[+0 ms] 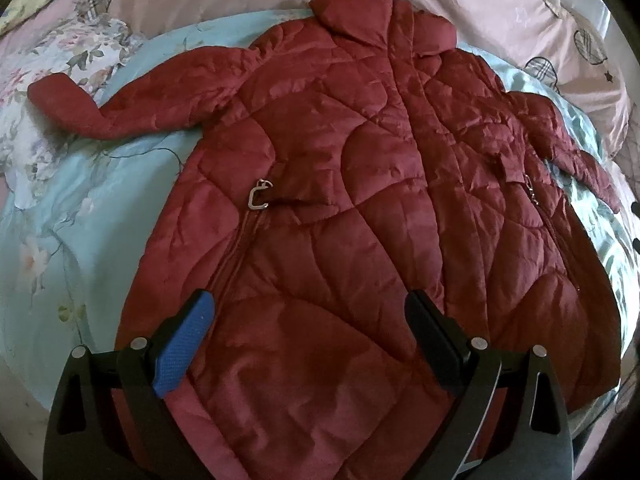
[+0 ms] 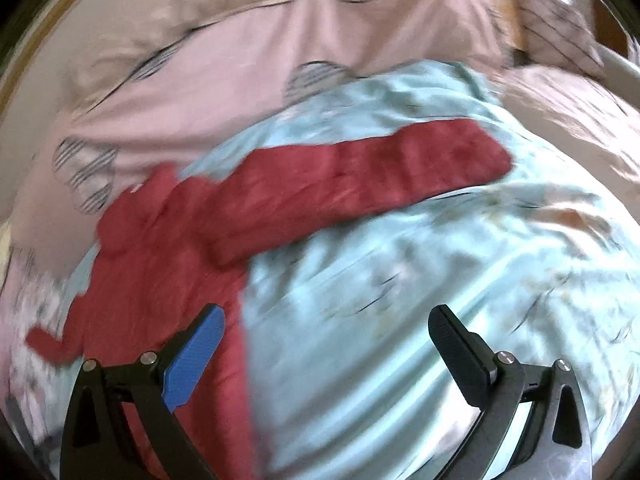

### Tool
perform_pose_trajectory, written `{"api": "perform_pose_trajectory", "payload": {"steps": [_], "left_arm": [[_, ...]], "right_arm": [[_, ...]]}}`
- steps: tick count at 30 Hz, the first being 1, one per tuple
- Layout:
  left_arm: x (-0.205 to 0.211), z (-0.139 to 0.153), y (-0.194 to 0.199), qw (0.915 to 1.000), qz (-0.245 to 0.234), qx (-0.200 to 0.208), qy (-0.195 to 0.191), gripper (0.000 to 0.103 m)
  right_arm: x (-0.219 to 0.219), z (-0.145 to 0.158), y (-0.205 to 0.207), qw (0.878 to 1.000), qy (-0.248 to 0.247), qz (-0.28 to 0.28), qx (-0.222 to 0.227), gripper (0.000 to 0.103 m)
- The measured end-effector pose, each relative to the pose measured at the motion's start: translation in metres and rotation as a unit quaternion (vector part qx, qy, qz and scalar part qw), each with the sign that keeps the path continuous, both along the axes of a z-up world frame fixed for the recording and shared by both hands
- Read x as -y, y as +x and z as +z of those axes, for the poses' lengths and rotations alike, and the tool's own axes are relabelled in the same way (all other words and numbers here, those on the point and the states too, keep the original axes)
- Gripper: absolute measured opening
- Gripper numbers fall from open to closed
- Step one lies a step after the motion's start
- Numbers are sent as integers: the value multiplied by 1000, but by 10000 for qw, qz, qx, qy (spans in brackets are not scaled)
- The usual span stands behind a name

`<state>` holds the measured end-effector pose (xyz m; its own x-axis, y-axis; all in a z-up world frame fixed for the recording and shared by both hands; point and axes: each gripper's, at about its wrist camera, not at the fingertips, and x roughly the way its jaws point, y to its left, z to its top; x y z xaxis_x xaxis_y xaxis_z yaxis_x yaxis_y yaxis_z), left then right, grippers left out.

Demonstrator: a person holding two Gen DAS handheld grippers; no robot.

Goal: Fold large clothes
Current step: 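Grasp the red coat sleeve cuff with the right gripper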

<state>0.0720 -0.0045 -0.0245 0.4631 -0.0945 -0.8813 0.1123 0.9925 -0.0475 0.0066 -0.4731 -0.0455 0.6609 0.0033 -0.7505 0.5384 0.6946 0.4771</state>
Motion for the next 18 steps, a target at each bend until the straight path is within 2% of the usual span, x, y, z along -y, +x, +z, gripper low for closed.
{"api": "perform_pose_trajectory", "payload": {"steps": [4,5,11,14,16,18], "left_arm": [[3,-6,6,10000,0,-12,31,97],[4,-9,8,10000,5,-38,47,97],[10,-19,17,9999,4,-127,97,97],[14,-25,20,9996,-14,-239,180,97],[16,-30,21,9991,-26,-341,258,97],[19,-34,22,9987,-43,-405,317,97]], "right_arm": [[57,-25,5,9977,349,-577,111,95],[67,-30,7,9970,386,-665,122,90],[124,-60,20,9901,682,-1214,169,78],[140,-73,30,9888,727,-1289,204,77],[150,-86,39,9871,932,-1287,184,77],[157,-97,45,9853,1020,-1360,144,71]]}}
